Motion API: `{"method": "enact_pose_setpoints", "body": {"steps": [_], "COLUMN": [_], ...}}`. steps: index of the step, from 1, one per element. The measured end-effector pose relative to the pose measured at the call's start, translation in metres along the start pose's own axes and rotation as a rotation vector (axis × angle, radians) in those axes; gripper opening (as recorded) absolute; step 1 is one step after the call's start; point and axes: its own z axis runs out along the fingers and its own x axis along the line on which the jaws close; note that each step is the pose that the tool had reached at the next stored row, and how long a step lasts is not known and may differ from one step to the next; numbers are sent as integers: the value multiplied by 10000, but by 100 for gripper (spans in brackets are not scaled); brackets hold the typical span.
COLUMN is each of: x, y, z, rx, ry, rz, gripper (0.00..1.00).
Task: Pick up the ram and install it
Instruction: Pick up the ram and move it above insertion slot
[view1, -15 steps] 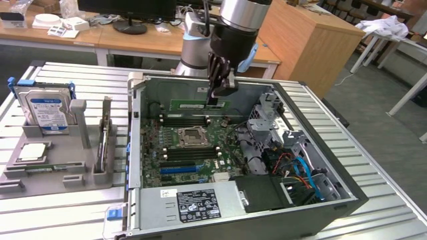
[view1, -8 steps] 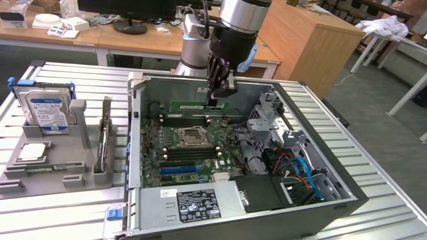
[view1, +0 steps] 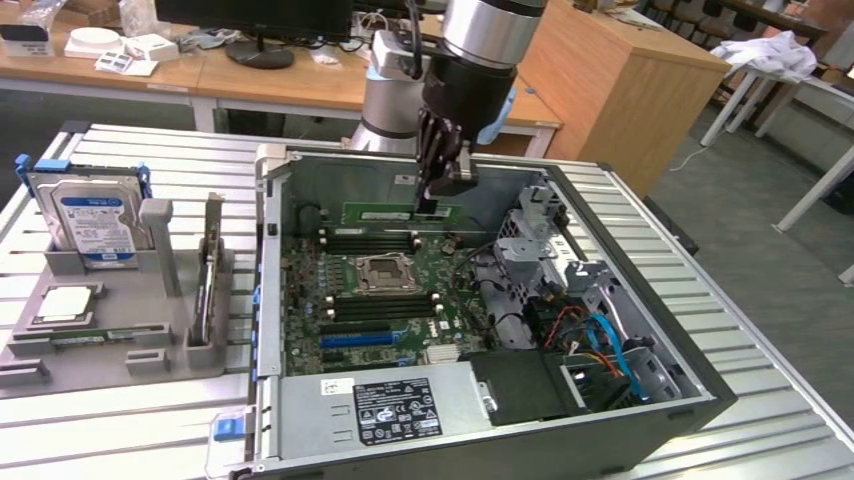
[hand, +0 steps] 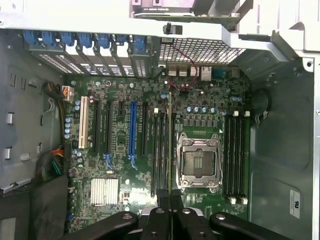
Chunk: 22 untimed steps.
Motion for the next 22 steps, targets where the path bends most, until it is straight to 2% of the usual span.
{"method": "enact_pose_setpoints", "body": {"steps": [16,22], "x": [1,4], "y": [-20,-23], "z": [19,84], "rx": [9,10], "ry": [-12,-14], "rz": [222,223], "gripper": [12,12]}}
